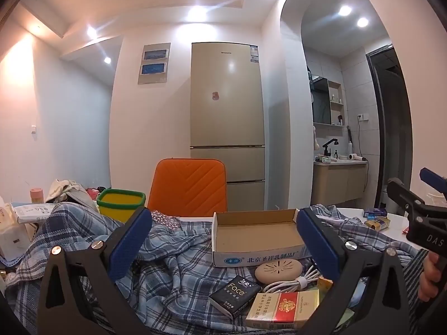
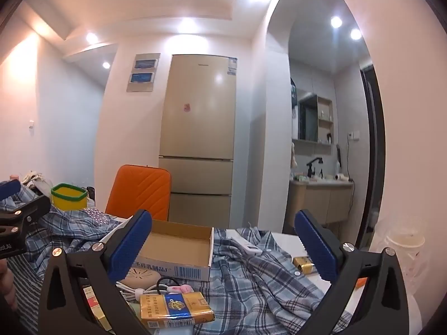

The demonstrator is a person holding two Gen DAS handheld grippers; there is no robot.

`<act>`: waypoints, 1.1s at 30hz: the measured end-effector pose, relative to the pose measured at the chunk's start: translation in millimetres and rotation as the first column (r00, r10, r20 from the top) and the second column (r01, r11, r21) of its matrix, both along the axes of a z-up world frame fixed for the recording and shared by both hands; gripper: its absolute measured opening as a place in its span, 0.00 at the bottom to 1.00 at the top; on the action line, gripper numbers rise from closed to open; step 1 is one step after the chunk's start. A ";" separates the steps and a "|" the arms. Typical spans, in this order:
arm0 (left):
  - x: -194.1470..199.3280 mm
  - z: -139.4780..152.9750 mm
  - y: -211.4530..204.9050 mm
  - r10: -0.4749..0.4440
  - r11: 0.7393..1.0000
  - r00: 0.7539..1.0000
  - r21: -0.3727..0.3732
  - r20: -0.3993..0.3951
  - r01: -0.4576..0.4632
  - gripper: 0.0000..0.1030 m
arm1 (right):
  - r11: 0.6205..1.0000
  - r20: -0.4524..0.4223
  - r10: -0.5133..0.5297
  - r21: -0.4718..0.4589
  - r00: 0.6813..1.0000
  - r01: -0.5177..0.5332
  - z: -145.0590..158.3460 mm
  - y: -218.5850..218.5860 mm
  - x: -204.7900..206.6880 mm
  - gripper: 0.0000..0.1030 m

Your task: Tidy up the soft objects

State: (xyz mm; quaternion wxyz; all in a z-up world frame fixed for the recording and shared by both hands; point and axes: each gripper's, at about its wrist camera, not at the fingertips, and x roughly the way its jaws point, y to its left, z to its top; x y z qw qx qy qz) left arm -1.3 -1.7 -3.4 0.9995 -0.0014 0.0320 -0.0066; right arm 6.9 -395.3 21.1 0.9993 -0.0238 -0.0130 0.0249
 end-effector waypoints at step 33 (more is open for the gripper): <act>5.3 1.1 0.4 0.007 1.000 1.000 -0.008 -0.020 -0.007 1.00 | 1.000 -0.048 -0.004 0.010 0.999 0.004 -1.9 -3.2 9.7 1.00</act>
